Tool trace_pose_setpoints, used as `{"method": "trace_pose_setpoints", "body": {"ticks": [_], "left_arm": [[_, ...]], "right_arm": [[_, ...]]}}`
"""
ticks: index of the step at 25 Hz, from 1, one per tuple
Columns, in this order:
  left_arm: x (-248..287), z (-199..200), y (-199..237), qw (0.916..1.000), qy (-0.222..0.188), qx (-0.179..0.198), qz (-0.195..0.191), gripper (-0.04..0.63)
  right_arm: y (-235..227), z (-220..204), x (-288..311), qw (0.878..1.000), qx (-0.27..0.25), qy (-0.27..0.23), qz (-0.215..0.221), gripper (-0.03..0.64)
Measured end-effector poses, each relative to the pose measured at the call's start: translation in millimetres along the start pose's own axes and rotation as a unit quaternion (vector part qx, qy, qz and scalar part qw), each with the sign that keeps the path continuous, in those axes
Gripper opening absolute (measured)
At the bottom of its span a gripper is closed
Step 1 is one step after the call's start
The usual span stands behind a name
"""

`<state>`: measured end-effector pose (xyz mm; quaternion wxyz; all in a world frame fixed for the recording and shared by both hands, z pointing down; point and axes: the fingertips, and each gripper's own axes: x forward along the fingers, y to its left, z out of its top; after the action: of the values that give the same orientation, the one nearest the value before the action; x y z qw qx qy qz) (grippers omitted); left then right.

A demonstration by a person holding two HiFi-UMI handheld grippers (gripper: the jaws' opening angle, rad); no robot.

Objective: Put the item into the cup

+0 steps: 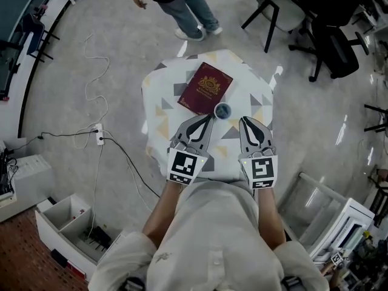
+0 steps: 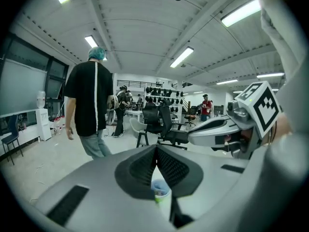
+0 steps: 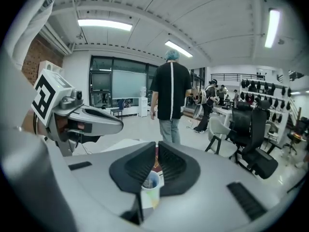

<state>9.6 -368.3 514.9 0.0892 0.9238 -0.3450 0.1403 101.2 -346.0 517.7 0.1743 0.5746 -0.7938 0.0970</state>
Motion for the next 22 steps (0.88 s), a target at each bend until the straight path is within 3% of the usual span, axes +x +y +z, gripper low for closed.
{"method": "trace_pose_setpoints", "body": {"ticks": [22], "left_arm": [[1.2,25.4,13.9,0.9995,-0.028,0.01,-0.001,0.012]], "right_arm": [[1.0,27.4,5.9,1.0,-0.013,-0.018,-0.006,0.018]]}}
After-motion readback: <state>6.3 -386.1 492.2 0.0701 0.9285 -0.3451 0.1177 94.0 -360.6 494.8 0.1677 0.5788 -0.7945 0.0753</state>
